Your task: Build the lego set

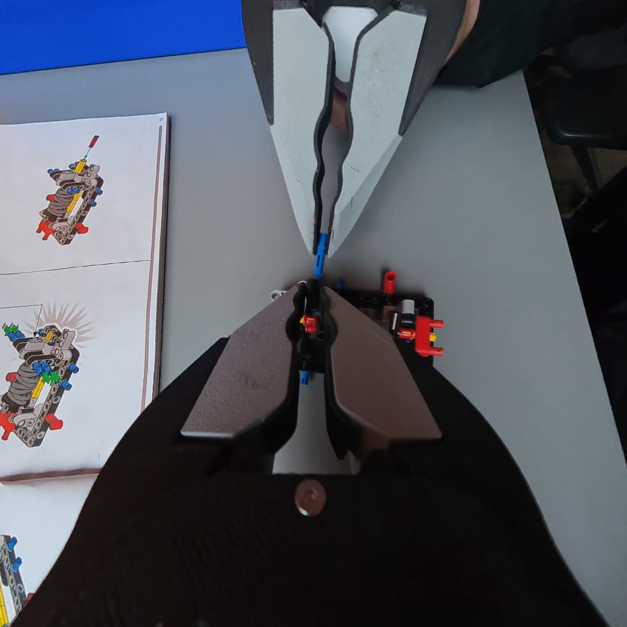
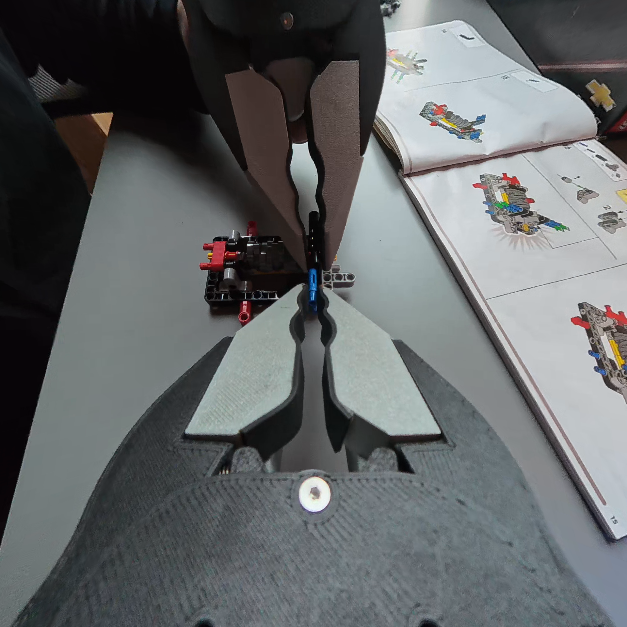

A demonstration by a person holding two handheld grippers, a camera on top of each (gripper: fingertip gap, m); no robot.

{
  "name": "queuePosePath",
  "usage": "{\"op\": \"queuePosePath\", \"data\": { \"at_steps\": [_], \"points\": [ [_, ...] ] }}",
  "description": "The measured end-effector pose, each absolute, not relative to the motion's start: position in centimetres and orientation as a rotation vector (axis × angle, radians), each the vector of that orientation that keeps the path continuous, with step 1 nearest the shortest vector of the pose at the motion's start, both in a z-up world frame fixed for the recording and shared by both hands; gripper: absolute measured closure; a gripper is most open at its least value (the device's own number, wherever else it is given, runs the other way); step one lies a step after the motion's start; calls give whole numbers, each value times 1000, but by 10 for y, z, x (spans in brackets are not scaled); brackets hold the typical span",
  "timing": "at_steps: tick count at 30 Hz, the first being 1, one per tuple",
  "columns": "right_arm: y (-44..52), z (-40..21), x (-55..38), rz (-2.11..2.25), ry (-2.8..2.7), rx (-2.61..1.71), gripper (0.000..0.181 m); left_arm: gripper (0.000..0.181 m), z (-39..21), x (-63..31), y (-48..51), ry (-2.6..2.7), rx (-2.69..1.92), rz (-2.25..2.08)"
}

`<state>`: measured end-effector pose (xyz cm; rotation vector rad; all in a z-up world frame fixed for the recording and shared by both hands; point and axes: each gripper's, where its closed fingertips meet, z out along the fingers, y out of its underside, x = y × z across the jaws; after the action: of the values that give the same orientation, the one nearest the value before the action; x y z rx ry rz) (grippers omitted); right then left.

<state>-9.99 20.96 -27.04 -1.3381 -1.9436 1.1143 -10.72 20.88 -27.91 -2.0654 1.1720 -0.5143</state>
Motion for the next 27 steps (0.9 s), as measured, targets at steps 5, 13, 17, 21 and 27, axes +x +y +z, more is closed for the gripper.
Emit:
{"op": "queuePosePath", "data": {
  "at_steps": [5,13,17,21,27],
  "points": [
    [207,-274,-103,1082,-1938,-1334,181,175,-279,-108,208,1186,-2025,-512],
    [209,-261,-102,1044,-1893,-1262,181,176,-278,-107,207,1171,-1979,-551],
    [208,-267,-102,1031,-1926,-1270,180,176,-279,-107,207,1167,-1981,-557],
    [211,-270,-102,1018,-1930,-1287,180,176,-279,-106,206,1172,-1981,-553],
    [208,-273,-103,984,-1965,-1274,181,176,-279,-106,206,1153,-2008,-565]
  ]
}}
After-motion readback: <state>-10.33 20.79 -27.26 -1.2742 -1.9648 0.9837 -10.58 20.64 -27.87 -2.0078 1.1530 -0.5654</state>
